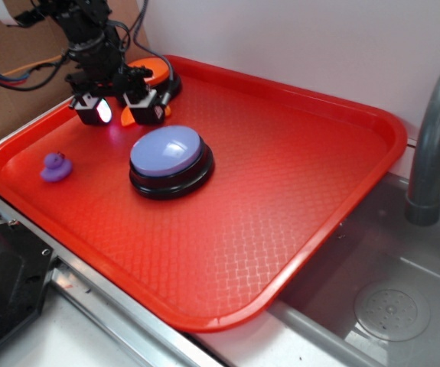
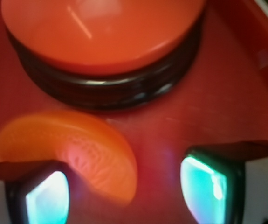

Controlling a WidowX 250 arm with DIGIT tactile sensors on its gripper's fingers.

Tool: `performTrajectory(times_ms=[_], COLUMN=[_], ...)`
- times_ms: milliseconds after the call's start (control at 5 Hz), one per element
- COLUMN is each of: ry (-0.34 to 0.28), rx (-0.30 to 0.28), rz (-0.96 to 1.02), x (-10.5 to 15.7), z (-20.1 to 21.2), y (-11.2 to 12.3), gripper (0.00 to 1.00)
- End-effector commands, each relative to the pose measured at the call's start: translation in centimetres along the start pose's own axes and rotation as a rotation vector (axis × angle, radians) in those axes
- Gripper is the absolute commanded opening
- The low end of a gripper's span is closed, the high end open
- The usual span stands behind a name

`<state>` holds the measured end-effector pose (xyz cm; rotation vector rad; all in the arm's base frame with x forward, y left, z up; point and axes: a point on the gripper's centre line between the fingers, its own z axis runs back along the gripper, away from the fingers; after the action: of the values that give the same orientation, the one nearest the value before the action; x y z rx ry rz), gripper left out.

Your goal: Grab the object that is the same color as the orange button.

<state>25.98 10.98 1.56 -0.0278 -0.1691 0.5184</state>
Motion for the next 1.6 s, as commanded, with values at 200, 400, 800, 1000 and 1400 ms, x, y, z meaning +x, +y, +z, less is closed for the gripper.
performTrajectory(times_ms=[200,400,800,1000,1400], ry=[-0.034,-0.030,-0.033,-0.044,0.047], rx=[-0.008,-0.015,0.011,-0.014,0.000], rz=[0.012,0.015,0.007,-0.050,-0.250], x=[0.8,0.8,0.5,-0.1,-2.3], z=[0.0,-0.1,1.5,4.1,8.6], y=[0.0,0.1,-0.6,-2.1,-6.4], gripper=[0.00,0.00,0.00,0.00,0.00])
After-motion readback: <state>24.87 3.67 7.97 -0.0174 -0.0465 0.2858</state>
